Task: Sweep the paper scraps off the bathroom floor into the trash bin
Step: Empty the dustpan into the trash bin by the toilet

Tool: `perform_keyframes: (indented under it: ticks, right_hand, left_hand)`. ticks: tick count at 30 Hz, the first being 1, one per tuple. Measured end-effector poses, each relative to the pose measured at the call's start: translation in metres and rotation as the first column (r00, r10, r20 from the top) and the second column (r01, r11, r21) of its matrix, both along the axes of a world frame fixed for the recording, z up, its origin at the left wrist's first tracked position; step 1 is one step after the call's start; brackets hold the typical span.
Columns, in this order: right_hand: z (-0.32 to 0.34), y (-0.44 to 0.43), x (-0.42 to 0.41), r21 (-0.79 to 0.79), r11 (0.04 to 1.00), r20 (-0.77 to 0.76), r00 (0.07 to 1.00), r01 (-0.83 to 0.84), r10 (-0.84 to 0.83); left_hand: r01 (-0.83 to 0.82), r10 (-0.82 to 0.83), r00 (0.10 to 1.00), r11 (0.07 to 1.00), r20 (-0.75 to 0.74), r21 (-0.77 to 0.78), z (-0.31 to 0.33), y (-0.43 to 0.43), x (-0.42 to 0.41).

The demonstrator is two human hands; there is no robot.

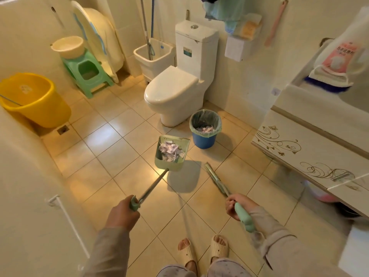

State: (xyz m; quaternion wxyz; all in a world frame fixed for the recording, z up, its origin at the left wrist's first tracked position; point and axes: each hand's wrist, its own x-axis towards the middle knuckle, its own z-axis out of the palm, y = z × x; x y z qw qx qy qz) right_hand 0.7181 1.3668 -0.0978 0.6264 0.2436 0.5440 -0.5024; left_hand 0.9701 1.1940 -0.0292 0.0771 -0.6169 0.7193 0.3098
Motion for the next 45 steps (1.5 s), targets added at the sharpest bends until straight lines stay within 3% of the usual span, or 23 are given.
perform_keyframes:
  ticks: [7, 11, 15, 19, 22, 27, 33, 40, 45]
  right_hand:
    - [-0.009, -0.01, -0.011, 0.032, 0.994, 0.059, 0.993, -0.102, 0.1]
    - [-0.007, -0.022, -0.014, 0.04, 0.98, 0.033, 0.98, -0.196, 0.194]
    - [0.0, -0.032, -0.018, 0.012, 0.993, 0.065, 0.991, -0.119, 0.118]
    - [0.005, -0.029, -0.025, -0.036, 0.997, 0.167, 0.984, 0.062, -0.055]
    - [0.007, -0.025, -0.027, -0.098, 0.988, 0.274, 0.957, 0.123, -0.093]
    - [0.002, -0.018, -0.025, -0.137, 0.957, 0.326, 0.924, 0.256, -0.2]
    - [-0.004, -0.007, -0.027, -0.114, 0.962, 0.33, 0.923, 0.25, -0.2]
    - [-0.002, -0.011, -0.038, -0.126, 0.954, 0.324, 0.92, 0.272, -0.219]
    - [-0.001, -0.012, -0.041, -0.116, 0.948, 0.305, 0.919, 0.295, -0.249]
  left_hand:
    - [-0.108, 0.102, 0.99, 0.993, -0.101, -0.054, 0.014, 0.014, 0.005]
    - [-0.043, 0.03, 0.994, 0.991, -0.103, -0.127, 0.017, 0.012, -0.011]
    - [0.016, -0.035, 0.995, 0.98, -0.091, -0.2, 0.019, 0.003, -0.032]
    - [0.205, -0.212, 0.977, 0.928, 0.015, -0.311, 0.024, -0.007, -0.055]
    - [0.387, -0.354, 0.922, 0.857, 0.155, -0.34, 0.031, -0.015, -0.077]
    - [0.669, -0.533, 0.735, 0.67, 0.419, -0.322, 0.038, -0.024, -0.128]
    - [0.827, -0.6, 0.55, 0.485, 0.58, -0.282, 0.015, -0.021, -0.164]
    - [0.888, -0.59, 0.431, 0.411, 0.683, -0.206, -0.014, -0.019, -0.164]
    - [0.9, -0.625, 0.409, 0.395, 0.665, -0.183, -0.015, -0.019, -0.175]
